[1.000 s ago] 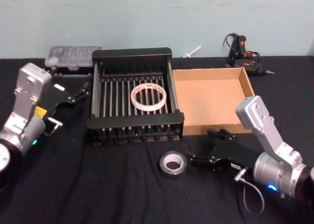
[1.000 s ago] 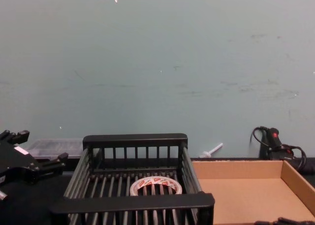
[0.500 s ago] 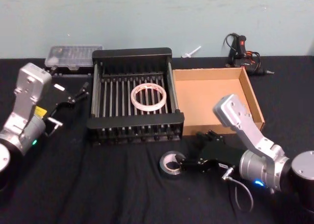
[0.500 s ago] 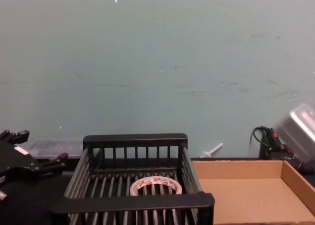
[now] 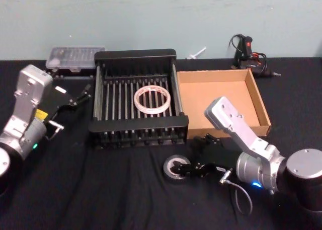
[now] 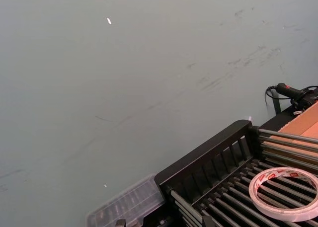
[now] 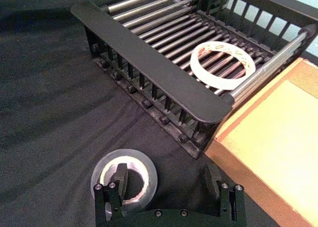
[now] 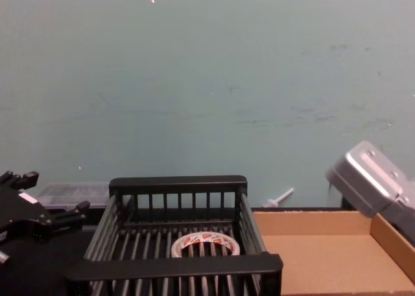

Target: Pick up the white tape and place it into the black box , Pick up the silver tape and place it into the brown box.

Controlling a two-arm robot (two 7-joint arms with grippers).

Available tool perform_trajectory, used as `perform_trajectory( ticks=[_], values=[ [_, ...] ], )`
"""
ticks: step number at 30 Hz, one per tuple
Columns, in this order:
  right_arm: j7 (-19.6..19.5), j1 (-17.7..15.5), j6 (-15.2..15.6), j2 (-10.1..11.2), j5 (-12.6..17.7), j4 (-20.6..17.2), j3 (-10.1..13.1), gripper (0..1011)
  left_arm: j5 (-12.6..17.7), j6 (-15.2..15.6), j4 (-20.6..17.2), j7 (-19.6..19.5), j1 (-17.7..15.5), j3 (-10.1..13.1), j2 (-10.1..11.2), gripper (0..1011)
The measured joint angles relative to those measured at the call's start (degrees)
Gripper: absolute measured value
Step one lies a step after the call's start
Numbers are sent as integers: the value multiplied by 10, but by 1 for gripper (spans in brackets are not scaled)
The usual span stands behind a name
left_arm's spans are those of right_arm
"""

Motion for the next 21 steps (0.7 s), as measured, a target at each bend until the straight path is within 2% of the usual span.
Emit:
perform_trajectory(
  ticks=[21],
  values=[
    [9, 7, 17, -15, -16, 15, -2, 1002, 0, 0, 0, 0, 0, 0, 0, 1001]
  ],
)
